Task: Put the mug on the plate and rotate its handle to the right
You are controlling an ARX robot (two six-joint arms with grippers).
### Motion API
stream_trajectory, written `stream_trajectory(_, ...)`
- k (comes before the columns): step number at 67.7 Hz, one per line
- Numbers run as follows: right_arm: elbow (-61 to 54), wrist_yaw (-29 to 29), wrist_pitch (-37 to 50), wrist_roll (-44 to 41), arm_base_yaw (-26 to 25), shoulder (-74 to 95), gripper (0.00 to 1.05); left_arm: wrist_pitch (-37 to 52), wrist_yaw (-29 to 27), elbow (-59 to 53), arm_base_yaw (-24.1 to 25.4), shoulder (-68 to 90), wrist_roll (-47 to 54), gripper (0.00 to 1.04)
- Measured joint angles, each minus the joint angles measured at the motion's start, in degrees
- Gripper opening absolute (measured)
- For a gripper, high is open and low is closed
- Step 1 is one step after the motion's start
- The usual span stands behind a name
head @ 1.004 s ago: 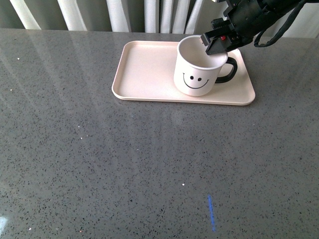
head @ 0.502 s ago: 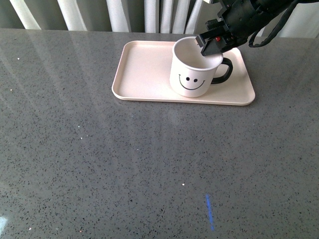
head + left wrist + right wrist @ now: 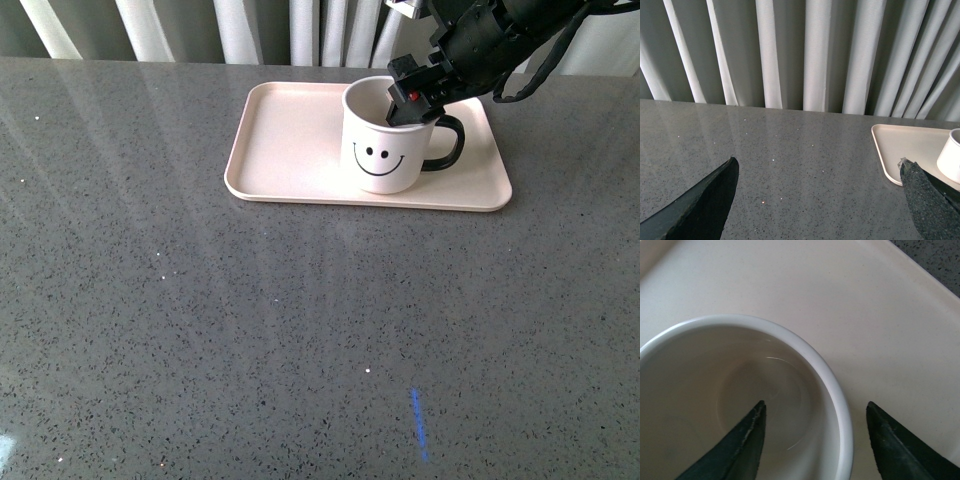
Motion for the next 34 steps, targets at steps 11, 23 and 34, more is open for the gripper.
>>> stream_trajectory(11,-0.55,-1.09,0.98,0.02,-0.07,-0.63,0.95,0.00,0.00,0.00,0.00,0.00,0.00,0.95)
stream_trajectory(23,-2.29,-3.06,3.48,0.76,-0.74,-4.44,0.96,0.00,0.00,0.00,0.00,0.00,0.00,0.95)
stream_trajectory(34,-7.08,-7.23,9.62,3.06,-2.34,-11.56,0.96,-0.02,0.00,0.00,0.00,0.00,0.00,0.95)
